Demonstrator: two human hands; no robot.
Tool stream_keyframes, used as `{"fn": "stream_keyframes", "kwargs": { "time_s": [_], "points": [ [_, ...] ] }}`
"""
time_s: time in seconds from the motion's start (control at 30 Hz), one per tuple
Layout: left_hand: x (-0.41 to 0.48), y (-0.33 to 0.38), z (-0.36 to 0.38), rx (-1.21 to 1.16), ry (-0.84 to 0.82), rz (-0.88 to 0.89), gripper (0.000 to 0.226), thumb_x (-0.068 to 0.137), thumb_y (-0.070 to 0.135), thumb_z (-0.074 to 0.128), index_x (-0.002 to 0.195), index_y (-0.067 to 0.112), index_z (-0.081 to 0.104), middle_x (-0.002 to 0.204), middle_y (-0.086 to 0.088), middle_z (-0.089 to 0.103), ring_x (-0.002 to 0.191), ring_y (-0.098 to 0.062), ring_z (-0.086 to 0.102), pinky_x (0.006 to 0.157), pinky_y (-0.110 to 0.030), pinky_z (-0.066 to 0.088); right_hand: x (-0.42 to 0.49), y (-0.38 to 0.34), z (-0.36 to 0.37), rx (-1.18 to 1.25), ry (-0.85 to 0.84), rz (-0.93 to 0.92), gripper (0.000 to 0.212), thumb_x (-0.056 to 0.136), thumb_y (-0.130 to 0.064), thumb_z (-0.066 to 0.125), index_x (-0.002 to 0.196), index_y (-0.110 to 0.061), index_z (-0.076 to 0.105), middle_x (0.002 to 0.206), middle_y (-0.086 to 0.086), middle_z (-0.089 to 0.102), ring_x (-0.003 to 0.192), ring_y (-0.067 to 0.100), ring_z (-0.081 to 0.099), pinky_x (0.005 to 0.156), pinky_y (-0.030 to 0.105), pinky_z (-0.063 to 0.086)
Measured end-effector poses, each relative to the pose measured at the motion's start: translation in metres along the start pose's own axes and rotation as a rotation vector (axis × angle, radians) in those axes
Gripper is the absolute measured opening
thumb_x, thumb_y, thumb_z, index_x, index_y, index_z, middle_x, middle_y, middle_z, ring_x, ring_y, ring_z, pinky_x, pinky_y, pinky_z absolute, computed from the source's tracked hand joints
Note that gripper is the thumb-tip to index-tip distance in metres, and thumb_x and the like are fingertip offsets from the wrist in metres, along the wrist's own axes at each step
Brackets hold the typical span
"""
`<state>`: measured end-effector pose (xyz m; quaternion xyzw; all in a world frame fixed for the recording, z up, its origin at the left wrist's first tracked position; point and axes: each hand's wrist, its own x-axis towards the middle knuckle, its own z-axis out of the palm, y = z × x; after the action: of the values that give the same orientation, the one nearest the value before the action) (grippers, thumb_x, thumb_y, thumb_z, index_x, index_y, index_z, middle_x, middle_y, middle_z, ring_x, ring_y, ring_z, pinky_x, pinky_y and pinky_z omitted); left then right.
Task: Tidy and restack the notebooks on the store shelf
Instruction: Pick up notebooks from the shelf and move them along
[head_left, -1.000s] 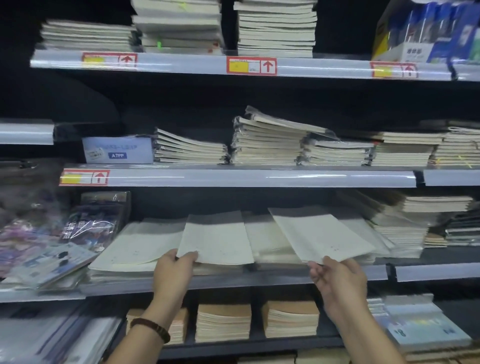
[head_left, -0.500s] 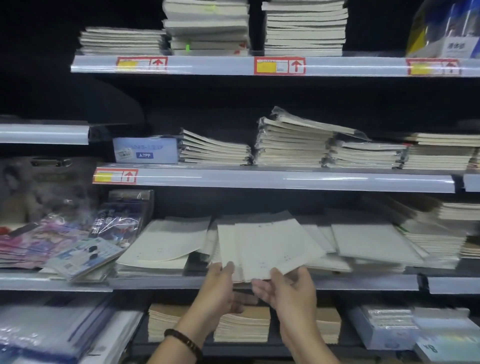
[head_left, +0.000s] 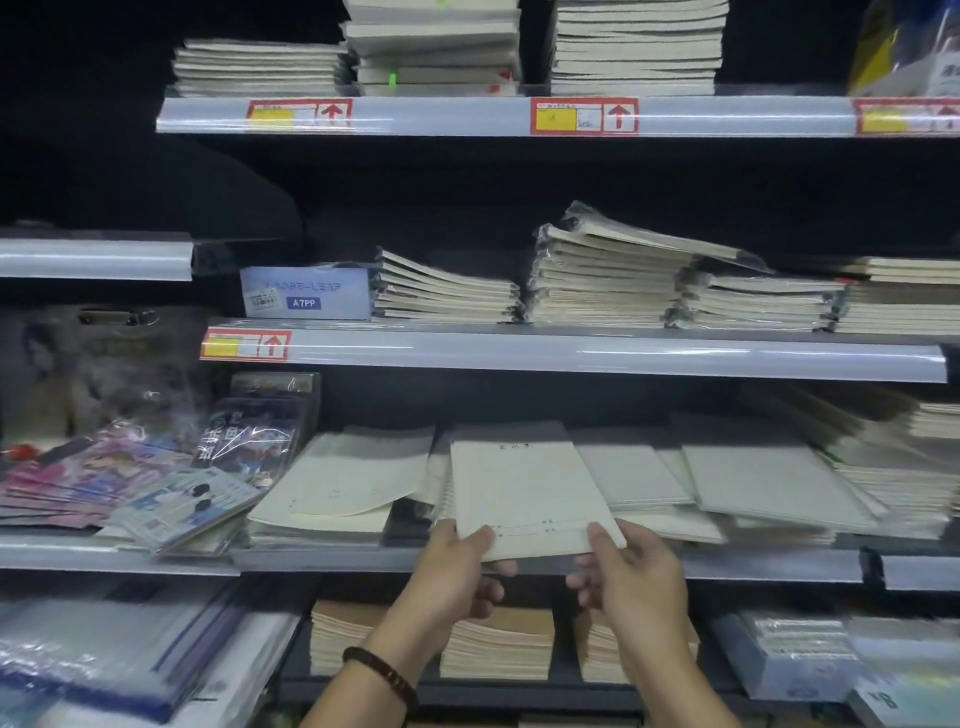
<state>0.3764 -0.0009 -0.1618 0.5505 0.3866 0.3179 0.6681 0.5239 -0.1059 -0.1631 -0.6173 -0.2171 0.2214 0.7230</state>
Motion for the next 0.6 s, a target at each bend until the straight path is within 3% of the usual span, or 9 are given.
{"fn": "stream_keyframes", "kwargs": {
  "time_s": [0.07, 0.17, 0.33, 0.4, 0.5, 0.6],
  "points": [
    [0.000, 0.000, 0.001, 0.019, 0.006, 0.003, 0.021, 0.110, 0.029, 0.053, 0.129, 0.020, 0.053, 0.086, -0.008, 0.075, 0.057, -0.015, 0.059, 0.052, -0.029, 0.048, 0.001, -0.001, 0.001, 0.045, -0.019, 0.012, 0.020, 0.107, -0.020, 0.059, 0.123, -0.010, 0.066, 0.077, 0.019, 0.076, 0.058, 0.025, 0.076, 0.047, 0.030, 0.057],
    [0.001, 0.005, 0.000, 0.099, 0.006, 0.002, 0.022, 0.109, 0.032, 0.053, 0.127, 0.019, 0.053, 0.084, -0.006, 0.067, 0.050, -0.009, 0.049, 0.047, -0.024, 0.040, -0.002, -0.002, 0.004, 0.166, -0.037, 0.051, 0.022, 0.112, -0.019, 0.048, 0.121, -0.008, 0.064, 0.075, 0.020, 0.078, 0.069, 0.033, 0.080, 0.052, 0.032, 0.062],
    [0.005, 0.016, -0.013, 0.238, 0.041, 0.037, 0.036, 0.106, 0.046, 0.054, 0.114, 0.012, 0.061, 0.081, -0.005, 0.060, 0.049, -0.008, 0.045, 0.044, -0.022, 0.035, -0.008, -0.002, 0.016, 0.273, 0.044, 0.090, 0.021, 0.111, -0.014, 0.050, 0.128, -0.003, 0.056, 0.081, 0.026, 0.078, 0.070, 0.033, 0.081, 0.059, 0.033, 0.065],
    [0.006, 0.013, -0.023, 0.294, 0.142, 0.113, 0.038, 0.108, 0.050, 0.045, 0.110, 0.014, 0.060, 0.085, -0.004, 0.063, 0.055, -0.009, 0.050, 0.046, -0.023, 0.038, -0.007, -0.007, 0.021, 0.250, 0.038, 0.062, 0.020, 0.111, -0.015, 0.050, 0.129, -0.005, 0.054, 0.074, 0.020, 0.079, 0.070, 0.030, 0.081, 0.068, 0.036, 0.065],
    [0.008, 0.009, -0.054, 0.491, 0.380, 0.337, 0.024, 0.109, 0.037, 0.047, 0.099, 0.022, 0.063, 0.091, 0.001, 0.070, 0.073, -0.011, 0.061, 0.059, -0.027, 0.045, -0.005, -0.011, 0.028, 0.257, 0.003, 0.049, 0.023, 0.112, -0.015, 0.049, 0.134, -0.009, 0.050, 0.071, 0.015, 0.079, 0.072, 0.030, 0.082, 0.076, 0.040, 0.064],
    [0.017, 0.009, -0.093, 0.935, 0.604, 0.533, 0.003, 0.100, 0.029, 0.066, 0.101, 0.026, 0.064, 0.097, 0.007, 0.067, 0.088, -0.014, 0.063, 0.073, -0.030, 0.052, -0.004, -0.008, 0.029, 0.290, -0.011, 0.060, 0.025, 0.111, -0.017, 0.050, 0.134, -0.007, 0.052, 0.078, 0.023, 0.078, 0.071, 0.032, 0.081, 0.062, 0.034, 0.065]
  ]
}}
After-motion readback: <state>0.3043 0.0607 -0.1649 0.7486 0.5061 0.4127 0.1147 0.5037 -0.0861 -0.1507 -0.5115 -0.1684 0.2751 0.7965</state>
